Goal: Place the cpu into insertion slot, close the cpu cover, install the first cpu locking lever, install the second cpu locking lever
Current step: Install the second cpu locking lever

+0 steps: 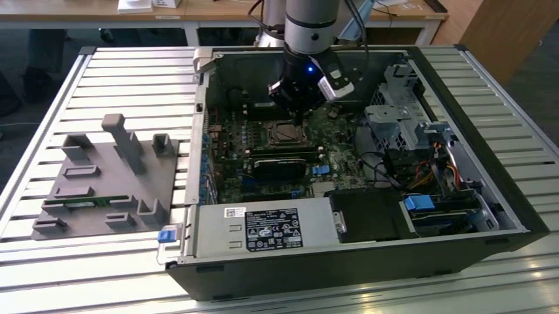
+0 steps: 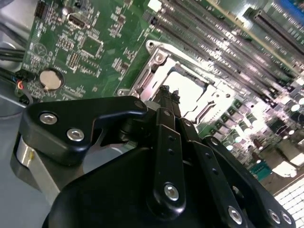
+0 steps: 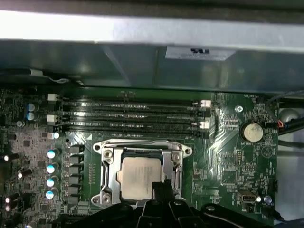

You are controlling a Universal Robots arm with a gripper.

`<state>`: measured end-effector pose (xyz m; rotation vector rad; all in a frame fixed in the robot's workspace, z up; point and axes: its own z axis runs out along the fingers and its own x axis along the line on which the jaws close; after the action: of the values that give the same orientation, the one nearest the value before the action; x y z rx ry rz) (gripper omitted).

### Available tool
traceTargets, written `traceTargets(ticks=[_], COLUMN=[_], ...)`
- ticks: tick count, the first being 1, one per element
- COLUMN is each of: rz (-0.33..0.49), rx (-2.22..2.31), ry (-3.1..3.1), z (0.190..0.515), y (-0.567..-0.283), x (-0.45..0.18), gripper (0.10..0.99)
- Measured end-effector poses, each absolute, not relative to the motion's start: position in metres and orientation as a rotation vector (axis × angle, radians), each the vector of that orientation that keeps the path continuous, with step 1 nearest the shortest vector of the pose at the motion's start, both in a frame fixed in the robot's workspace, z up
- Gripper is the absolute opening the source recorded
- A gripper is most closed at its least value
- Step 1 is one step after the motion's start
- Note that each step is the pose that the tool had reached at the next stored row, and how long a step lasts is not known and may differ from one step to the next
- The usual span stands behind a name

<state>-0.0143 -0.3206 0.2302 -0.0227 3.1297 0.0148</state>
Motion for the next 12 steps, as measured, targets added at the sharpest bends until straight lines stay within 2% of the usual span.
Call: traceTargets(ticks=[12], rz=[0.019], rx=[-0.022], ry=[3.132], z=[0.2301], y=[-0.3233], x=[-0.0143], gripper=[0.106])
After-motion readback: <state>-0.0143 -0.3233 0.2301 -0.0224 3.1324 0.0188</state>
